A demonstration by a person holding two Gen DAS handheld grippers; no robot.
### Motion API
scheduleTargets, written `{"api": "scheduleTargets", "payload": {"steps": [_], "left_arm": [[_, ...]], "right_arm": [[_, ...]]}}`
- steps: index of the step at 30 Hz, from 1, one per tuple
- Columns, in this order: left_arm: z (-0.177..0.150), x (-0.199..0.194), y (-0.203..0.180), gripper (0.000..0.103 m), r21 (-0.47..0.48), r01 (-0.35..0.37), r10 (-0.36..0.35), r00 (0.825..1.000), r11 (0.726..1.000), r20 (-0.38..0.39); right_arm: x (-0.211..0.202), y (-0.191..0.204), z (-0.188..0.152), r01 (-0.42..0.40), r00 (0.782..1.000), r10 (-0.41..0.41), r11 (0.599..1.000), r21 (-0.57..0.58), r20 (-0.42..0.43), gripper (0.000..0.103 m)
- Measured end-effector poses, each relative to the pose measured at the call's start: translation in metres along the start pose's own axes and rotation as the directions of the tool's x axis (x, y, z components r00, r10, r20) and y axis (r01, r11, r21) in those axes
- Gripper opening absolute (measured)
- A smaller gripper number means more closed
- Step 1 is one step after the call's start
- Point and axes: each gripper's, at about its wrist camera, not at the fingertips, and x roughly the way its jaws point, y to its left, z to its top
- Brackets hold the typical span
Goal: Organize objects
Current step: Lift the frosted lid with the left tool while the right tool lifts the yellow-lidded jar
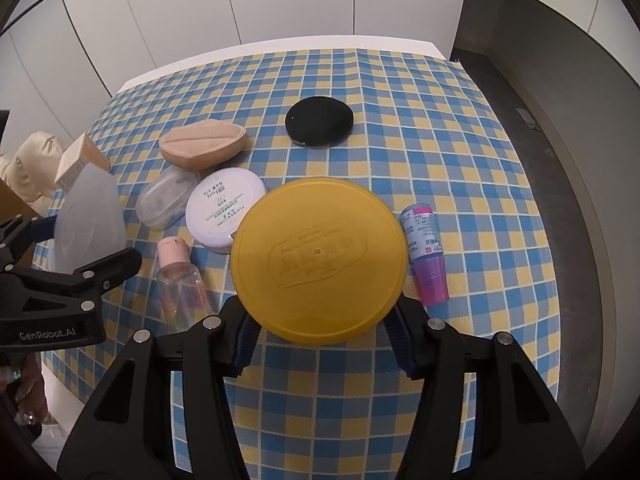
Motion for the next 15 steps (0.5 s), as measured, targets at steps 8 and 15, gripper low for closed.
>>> {"api": "scheduleTargets", "payload": {"steps": [8,15], "left_arm": [[-0.001,-0.013,0.003,0.101,-0.048,-0.032,0.032,0.999,0.998,-0.004],[0.007,-0.040,0.016,0.101,-0.096,-0.082,0.082,0.997,0.992,-0.012]], "right_arm": [[-0.017,0.010,0.004,-0.004,1.000,0.005,1.000,-0.014,0.013,0.057],[-0.043,0.025,0.020,0.027,0.999,-0.026,0.999,-0.047,0.028,0.057]]}}
